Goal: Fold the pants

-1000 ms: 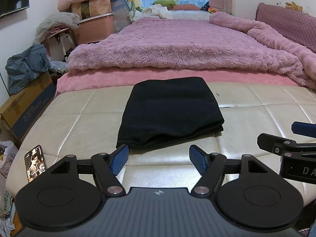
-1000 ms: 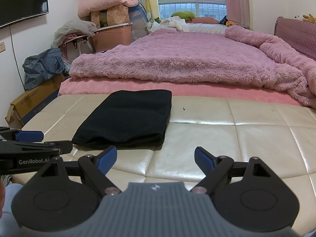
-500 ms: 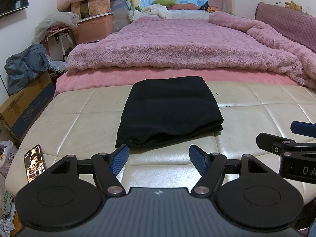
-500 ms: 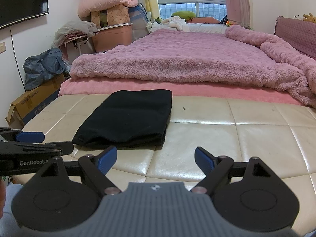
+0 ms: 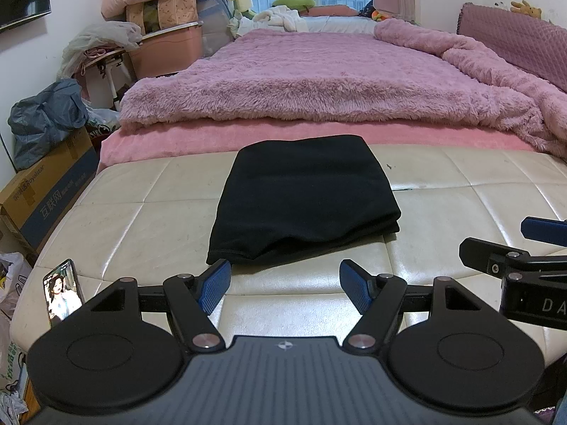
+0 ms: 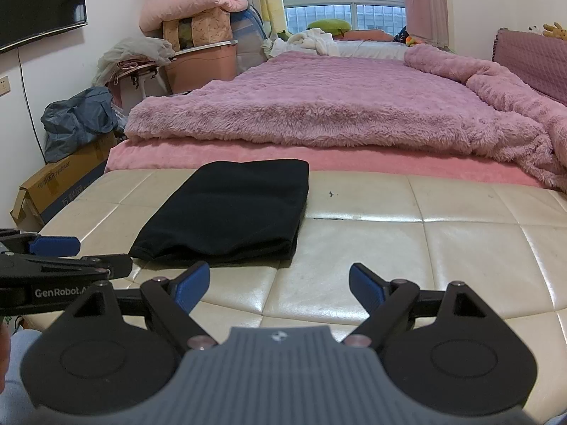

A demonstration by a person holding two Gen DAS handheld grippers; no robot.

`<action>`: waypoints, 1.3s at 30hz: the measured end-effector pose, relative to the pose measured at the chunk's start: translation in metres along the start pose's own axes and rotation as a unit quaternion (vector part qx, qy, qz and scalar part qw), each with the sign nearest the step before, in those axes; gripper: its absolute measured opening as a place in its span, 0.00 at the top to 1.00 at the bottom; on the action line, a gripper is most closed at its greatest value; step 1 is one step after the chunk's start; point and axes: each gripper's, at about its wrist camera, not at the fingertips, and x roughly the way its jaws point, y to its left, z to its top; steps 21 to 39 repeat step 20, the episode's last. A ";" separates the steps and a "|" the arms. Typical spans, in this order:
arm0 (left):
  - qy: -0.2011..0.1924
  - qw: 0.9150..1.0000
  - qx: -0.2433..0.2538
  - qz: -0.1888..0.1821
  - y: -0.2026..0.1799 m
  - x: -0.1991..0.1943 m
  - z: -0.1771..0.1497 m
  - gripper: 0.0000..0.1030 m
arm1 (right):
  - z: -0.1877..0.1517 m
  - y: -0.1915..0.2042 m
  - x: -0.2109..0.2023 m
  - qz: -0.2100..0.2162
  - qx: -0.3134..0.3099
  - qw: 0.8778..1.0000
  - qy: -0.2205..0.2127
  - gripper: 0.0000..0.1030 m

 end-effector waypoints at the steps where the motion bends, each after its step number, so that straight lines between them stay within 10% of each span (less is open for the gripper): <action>1: 0.000 1.000 0.000 0.000 0.000 0.000 0.000 0.20 | 0.000 0.000 0.000 0.000 0.000 1.000 0.000 0.20; 39: -0.001 1.000 0.004 -0.002 0.003 0.003 -0.005 0.20 | 0.000 0.001 0.000 0.000 0.000 1.000 0.001 0.20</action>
